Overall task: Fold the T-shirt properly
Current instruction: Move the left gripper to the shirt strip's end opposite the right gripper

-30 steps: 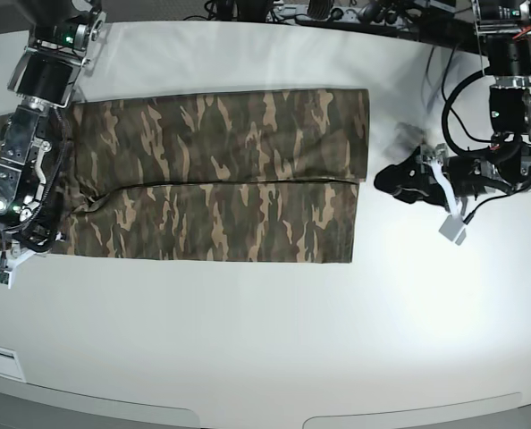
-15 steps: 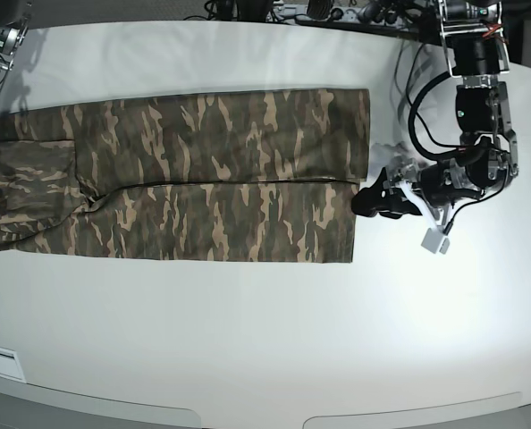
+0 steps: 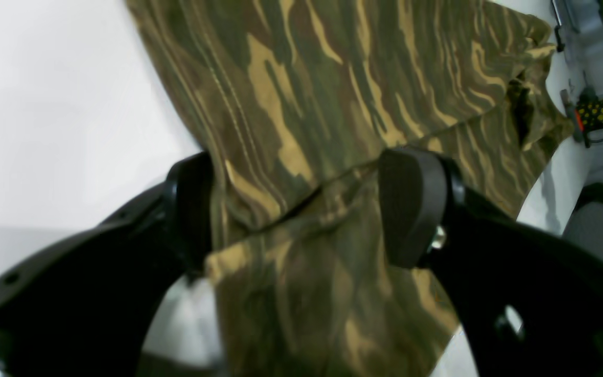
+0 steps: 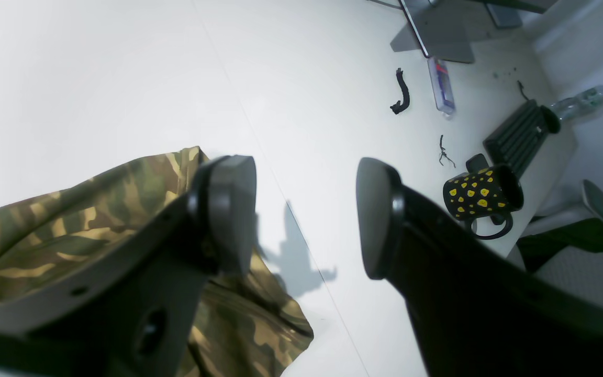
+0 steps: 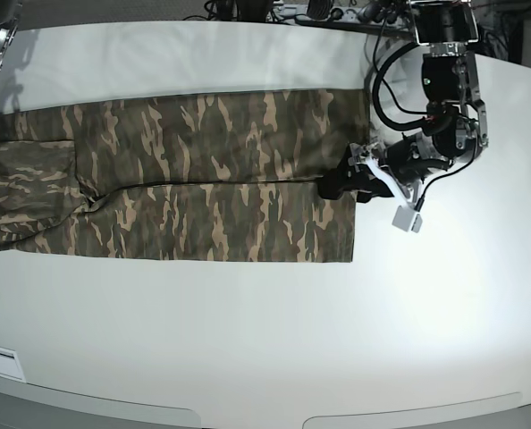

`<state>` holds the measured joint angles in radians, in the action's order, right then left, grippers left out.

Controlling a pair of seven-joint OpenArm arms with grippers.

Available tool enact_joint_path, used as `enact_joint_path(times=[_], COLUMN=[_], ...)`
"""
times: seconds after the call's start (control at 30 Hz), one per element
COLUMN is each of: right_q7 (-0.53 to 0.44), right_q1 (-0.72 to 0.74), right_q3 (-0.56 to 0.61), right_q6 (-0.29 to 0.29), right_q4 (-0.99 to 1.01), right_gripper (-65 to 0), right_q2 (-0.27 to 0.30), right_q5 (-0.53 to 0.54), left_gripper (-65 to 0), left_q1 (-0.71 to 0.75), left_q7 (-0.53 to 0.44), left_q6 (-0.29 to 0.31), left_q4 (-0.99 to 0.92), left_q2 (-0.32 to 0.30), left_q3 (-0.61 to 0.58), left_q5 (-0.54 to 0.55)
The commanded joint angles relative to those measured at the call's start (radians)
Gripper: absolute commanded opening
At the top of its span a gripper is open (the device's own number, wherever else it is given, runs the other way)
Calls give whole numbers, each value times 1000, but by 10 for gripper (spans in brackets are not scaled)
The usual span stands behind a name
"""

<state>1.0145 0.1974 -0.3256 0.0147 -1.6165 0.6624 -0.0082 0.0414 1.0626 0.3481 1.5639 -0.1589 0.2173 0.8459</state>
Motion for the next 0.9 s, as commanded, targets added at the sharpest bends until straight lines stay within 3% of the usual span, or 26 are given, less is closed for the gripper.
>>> enact_joint_path(times=[0.0, 0.13, 0.47, 0.57, 0.63, 0.67, 0.73, 0.77, 0.87], right_q7=[-19, -19, -19, -19, -19, -19, -19, -19, -14], right_q1=[22, 22, 22, 22, 22, 22, 22, 22, 22], right_q3=[-10, -10, -10, -10, -10, -9, -9, -9, -9], right_q6=[3, 2, 3, 3, 3, 3, 3, 3, -47], right_q4=[-18, -18, -18, -18, -18, -18, -18, -18, -18], right_gripper=[-318, -318, -318, -318, -318, -318, -318, -318, -361], right_q2=[28, 28, 28, 28, 27, 27, 27, 27, 27], right_q5=[-15, -15, -15, -14, -14, -14, -14, -13, 66], left_gripper=[-184, -184, -185, -188, -259, -352, -606, -650, -650], left_q1=[11, -1, 0, 0, -3, -6, -11, -12, -21], left_q7=[42, -20, 12, 16, 10, 10, 8, 6, -18], left_q6=[-39, -72, -71, -64, -64, -64, -64, -64, -56], left_q4=[-8, -8, -8, -8, -8, -8, -8, -8, -8], left_q2=[5, 27, 125, 128, 126, 125, 126, 125, 114], left_q3=[-5, -5, -8, -16, -20, -20, -20, -19, -19], left_q5=[-95, -127, -131, -132, -133, -135, -164, -172, -190])
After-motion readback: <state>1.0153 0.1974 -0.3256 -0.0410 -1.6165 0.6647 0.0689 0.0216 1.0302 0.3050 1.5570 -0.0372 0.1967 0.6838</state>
